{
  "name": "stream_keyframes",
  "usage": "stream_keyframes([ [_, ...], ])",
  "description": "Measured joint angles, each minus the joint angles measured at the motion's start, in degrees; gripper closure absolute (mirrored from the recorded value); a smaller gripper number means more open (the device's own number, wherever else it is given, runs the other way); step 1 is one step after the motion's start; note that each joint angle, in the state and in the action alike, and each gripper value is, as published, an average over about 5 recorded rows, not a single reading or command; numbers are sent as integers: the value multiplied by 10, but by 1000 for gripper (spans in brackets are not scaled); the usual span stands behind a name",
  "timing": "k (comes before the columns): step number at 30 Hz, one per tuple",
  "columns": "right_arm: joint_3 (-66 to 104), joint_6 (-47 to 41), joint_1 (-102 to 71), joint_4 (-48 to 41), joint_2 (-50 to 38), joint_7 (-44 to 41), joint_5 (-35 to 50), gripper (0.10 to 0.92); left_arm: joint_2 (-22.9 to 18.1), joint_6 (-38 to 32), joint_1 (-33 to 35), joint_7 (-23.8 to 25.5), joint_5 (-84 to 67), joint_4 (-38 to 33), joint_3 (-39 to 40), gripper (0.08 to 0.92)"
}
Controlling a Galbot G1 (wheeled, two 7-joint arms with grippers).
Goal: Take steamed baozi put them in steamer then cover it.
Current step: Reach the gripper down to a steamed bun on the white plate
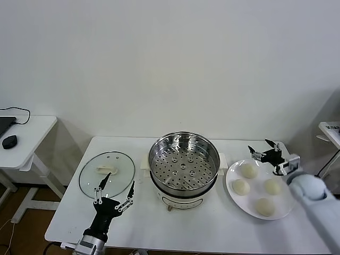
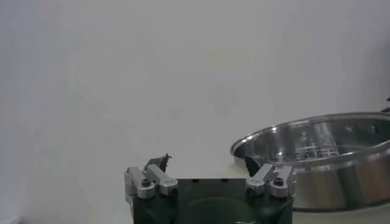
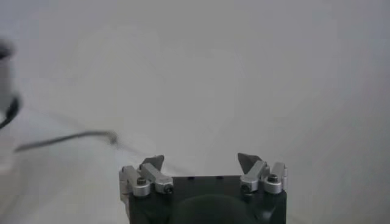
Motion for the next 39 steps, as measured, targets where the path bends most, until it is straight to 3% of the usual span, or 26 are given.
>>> stream_keyframes([
  [7, -142, 17, 156, -97, -9, -199, -96, 203, -5, 1, 4, -1, 1, -8, -2, 177],
  [14, -239, 34, 259, -176, 19, -298, -183, 203, -10, 2, 11, -2, 1, -16, -7, 177],
  [26, -312, 54, 330, -278, 99, -369, -288, 203, -13, 1, 20, -2, 1, -20, -14, 177],
  [39, -340, 71, 346, -330, 150, -386, -333, 203, -13, 2, 17, -3, 0, -16, -10, 177],
])
